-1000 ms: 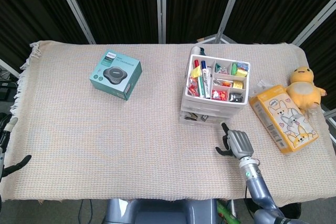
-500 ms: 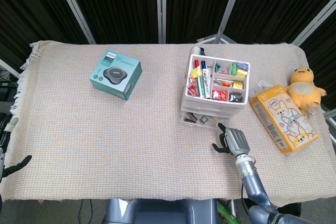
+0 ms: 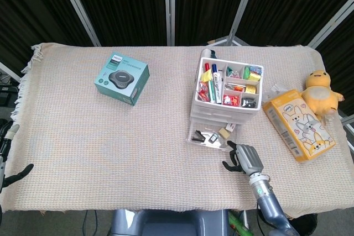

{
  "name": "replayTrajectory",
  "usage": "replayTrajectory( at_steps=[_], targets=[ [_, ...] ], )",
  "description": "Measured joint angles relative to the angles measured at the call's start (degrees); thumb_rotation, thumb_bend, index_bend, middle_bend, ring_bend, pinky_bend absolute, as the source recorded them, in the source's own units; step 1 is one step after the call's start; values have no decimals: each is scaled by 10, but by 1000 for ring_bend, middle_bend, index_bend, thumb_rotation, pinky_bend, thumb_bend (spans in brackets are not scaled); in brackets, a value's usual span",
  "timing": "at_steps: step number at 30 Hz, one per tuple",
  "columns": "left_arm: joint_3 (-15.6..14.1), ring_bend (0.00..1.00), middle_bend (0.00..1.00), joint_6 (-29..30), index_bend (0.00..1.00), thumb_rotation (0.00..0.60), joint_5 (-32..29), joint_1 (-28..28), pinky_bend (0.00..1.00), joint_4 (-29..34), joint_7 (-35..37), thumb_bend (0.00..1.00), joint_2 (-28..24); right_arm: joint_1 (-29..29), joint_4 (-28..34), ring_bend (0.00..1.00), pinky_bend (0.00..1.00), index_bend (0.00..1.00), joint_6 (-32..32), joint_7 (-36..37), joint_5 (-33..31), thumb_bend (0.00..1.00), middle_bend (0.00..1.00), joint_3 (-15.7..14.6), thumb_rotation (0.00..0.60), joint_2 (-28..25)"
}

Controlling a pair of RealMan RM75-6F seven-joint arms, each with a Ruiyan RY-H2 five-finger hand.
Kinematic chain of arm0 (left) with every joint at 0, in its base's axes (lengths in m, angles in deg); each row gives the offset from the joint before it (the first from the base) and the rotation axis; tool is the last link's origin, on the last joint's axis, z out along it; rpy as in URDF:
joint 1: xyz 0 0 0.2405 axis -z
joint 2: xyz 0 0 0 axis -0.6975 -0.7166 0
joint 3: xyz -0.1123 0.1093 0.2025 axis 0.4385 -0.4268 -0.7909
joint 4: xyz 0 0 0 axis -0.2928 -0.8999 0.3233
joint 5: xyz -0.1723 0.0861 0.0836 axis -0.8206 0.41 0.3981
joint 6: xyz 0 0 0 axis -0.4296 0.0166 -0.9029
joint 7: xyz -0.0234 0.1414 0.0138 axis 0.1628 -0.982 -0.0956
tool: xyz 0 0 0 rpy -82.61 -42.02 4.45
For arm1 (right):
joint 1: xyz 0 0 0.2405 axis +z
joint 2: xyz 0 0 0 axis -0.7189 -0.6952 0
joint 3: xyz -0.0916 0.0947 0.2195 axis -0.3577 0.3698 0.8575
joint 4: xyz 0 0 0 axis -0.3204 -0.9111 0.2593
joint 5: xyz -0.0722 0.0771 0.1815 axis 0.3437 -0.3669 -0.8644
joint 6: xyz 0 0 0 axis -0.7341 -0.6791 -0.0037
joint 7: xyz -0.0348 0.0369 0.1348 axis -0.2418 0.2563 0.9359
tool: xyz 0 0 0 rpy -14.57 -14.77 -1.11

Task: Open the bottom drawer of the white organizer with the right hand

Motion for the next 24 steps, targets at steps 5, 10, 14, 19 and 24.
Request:
replayTrajectory(
  at_steps=[5,10,14,19,24],
  targets=[
    [0,0,0,0,0,600,0,0,0,1,1,163,-1,-5,16,857,617,445,-7,8,10,239,847,-15,600,-11],
    [0,0,0,0,0,600,-1,-1,0,0,3,163,-2,-8,22,857,616,438,-10,6,13,241,844,-26,600,-15],
    [0,0,0,1,0,600,-1,-1,0,0,4,163,-2,-10,27,856,617,315,-14,9,18,228,840,-34,600,-16],
    [1,0,0,1,0,600,-3,-1,0,-1,7,163,-2,-11,27,857,617,197,-17,17,21,168,840,-37,600,-16],
    [2,0,0,1,0,600,-4,-1,0,-2,10,163,-3,-14,25,858,617,166,-29,23,30,125,843,-40,600,-18]
  ],
)
